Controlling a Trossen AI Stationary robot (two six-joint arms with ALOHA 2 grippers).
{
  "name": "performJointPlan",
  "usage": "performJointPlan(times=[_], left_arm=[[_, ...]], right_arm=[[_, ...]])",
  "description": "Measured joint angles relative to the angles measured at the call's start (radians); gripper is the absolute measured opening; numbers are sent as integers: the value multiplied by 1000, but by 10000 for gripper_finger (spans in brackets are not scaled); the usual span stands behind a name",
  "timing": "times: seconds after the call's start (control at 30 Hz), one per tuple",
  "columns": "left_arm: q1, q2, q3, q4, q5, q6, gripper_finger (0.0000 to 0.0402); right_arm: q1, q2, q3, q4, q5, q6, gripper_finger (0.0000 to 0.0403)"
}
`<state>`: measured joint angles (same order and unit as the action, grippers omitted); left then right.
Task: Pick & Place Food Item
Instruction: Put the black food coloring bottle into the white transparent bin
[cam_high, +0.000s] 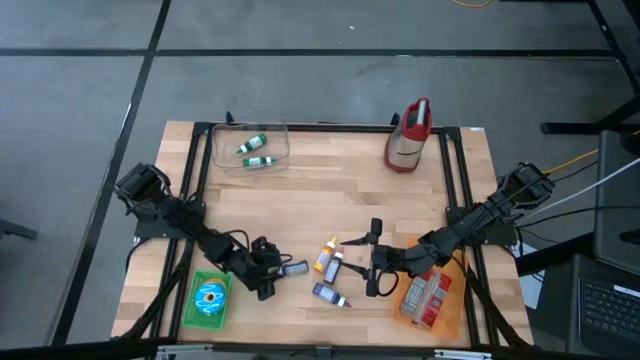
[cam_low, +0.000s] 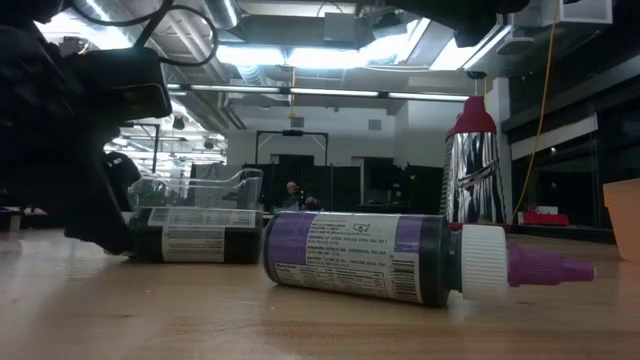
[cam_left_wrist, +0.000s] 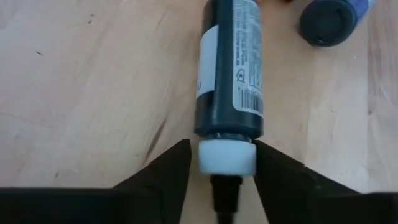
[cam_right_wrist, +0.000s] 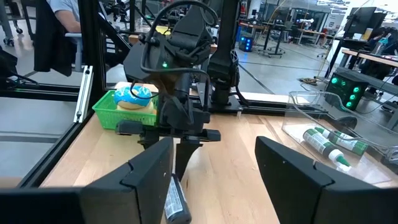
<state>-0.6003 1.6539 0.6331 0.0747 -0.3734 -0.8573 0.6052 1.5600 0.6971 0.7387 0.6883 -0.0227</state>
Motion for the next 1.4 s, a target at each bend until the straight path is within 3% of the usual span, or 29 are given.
performJointPlan(times=[0.17, 0.47, 0.7, 1.07, 1.4], left_arm=[[1, -1, 0, 1, 10, 14, 109], [3, -3, -2, 58, -22, 103, 109], [6, -92, -2, 63, -151, 219, 109], [78, -473, -2, -260, -369, 445, 109], [227, -870, -2, -411, -372, 750, 109]], right_arm=[[0, 0, 0, 0, 0, 0, 231], [0, 0, 0, 0, 0, 1, 230], [0, 0, 0, -4, 0, 4, 230], [0, 0, 0, -7, 0, 11, 230], [0, 0, 0, -7, 0, 11, 230]])
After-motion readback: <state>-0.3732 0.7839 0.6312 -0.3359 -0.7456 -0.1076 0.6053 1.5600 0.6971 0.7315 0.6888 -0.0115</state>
